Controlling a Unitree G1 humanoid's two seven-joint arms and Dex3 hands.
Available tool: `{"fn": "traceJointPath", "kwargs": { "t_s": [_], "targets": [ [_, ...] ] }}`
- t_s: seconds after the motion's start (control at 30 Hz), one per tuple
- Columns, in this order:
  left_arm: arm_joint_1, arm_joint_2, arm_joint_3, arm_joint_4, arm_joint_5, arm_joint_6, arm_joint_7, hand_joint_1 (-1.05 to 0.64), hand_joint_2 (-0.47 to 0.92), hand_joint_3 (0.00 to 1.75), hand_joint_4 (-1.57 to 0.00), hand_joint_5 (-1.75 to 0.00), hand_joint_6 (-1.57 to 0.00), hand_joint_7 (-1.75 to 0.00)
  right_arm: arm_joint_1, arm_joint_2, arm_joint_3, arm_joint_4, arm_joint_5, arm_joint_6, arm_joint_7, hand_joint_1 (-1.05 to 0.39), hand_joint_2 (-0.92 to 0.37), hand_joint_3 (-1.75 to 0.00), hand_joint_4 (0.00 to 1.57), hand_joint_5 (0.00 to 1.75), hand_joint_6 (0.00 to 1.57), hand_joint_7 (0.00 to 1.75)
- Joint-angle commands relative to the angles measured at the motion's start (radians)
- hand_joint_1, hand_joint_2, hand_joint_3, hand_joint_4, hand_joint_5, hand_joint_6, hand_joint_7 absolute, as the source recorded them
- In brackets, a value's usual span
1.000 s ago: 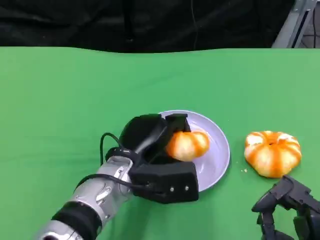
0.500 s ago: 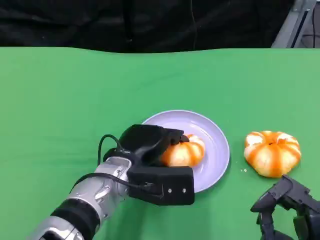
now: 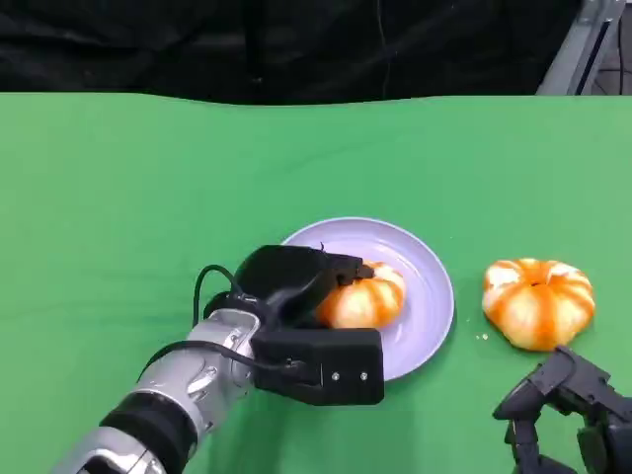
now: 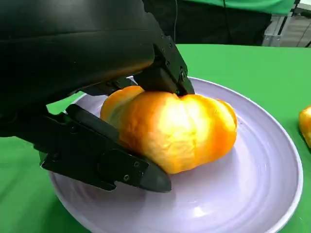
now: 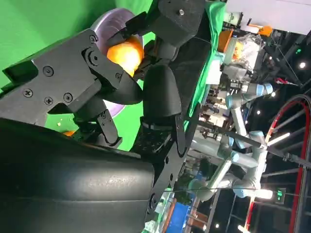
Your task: Grasp the bread from the table and place it into the plate.
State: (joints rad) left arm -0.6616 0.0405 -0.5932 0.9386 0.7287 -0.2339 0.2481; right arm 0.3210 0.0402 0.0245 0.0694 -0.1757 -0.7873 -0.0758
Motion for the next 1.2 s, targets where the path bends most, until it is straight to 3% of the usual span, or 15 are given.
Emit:
{"fn": "traceJointPath", "kwargs": {
  "t_s": [0.03, 0.1, 0.17, 0.33, 0.6, 0.87, 1.03, 1.1, 1.2],
  "targets": [
    [0.0, 0.054, 0.004, -0.097, 0.011, 0.029, -0.055, -0.83, 0.92, 0.55, -0.26, -0.02, -0.4, 0.0, -0.003, -0.007, -0.005, 0.007, 0.012, -0.009, -0.009, -0.09, -0.54, -1.19, 0.82, 1.75, 0.75, 1.5],
    [0.018, 0.086, 0.011, -0.176, 0.011, 0.05, -0.096, -0.99, 0.92, 0.72, -0.07, 0.0, -0.19, 0.0, -0.011, -0.011, -0.007, 0.022, 0.018, -0.023, -0.007, -0.09, -0.54, -1.19, 0.83, 1.75, 0.74, 1.5],
    [0.03, 0.094, 0.014, -0.212, 0.01, 0.066, -0.116, -1.04, 0.92, 0.77, -0.01, 0.0, -0.13, 0.0, -0.013, -0.013, -0.007, 0.027, 0.019, -0.027, -0.007, -0.09, -0.54, -1.19, 0.83, 1.75, 0.74, 1.51],
    [0.068, 0.135, 0.058, -0.303, -0.038, 0.045, -0.138, -1.05, 0.92, 0.85, 0.0, 0.0, -0.13, -0.01, -0.014, -0.01, -0.008, 0.034, 0.03, -0.023, -0.006, -0.1, -0.54, -1.19, 0.83, 1.74, 0.75, 1.5],
    [0.087, 0.148, 0.069, -0.336, -0.049, 0.039, -0.149, -1.05, 0.92, 0.86, 0.0, 0.0, -0.15, -0.01, -0.024, -0.015, -0.01, 0.05, 0.027, -0.043, -0.005, -0.1, -0.52, -1.22, 0.84, 1.75, 0.75, 1.5],
    [0.092, 0.156, 0.073, -0.352, -0.052, 0.035, -0.158, -1.05, 0.92, 0.86, 0.0, 0.0, -0.13, 0.0, -0.004, -0.008, -0.009, 0.008, 0.002, 0.003, -0.014, -0.09, -0.52, -1.21, 0.82, 1.75, 0.75, 1.51],
    [0.152, 0.158, 0.161, -0.465, -0.198, 0.006, -0.244, -1.01, 0.92, 0.7, -0.18, -0.07, -0.19, -0.02, -0.017, -0.013, -0.006, 0.031, 0.016, -0.027, -0.009, -0.08, -0.53, -1.2, 0.83, 1.75, 0.74, 1.51],
    [0.183, 0.15, 0.205, -0.516, -0.274, 0.008, -0.29, -0.75, 0.92, 0.36, -0.44, -0.12, -0.43, -0.06, -0.03, -0.019, -0.005, 0.054, 0.029, -0.055, -0.002, -0.07, -0.52, -1.21, 0.84, 1.75, 0.74, 1.51],
    [0.196, 0.149, 0.219, -0.543, -0.295, 0.018, -0.315, -0.68, 0.92, 0.28, -0.51, -0.11, -0.5, -0.06, -0.036, -0.021, -0.006, 0.067, 0.033, -0.07, 0.001, -0.07, -0.52, -1.23, 0.84, 1.75, 0.73, 1.51]
  ]
}}
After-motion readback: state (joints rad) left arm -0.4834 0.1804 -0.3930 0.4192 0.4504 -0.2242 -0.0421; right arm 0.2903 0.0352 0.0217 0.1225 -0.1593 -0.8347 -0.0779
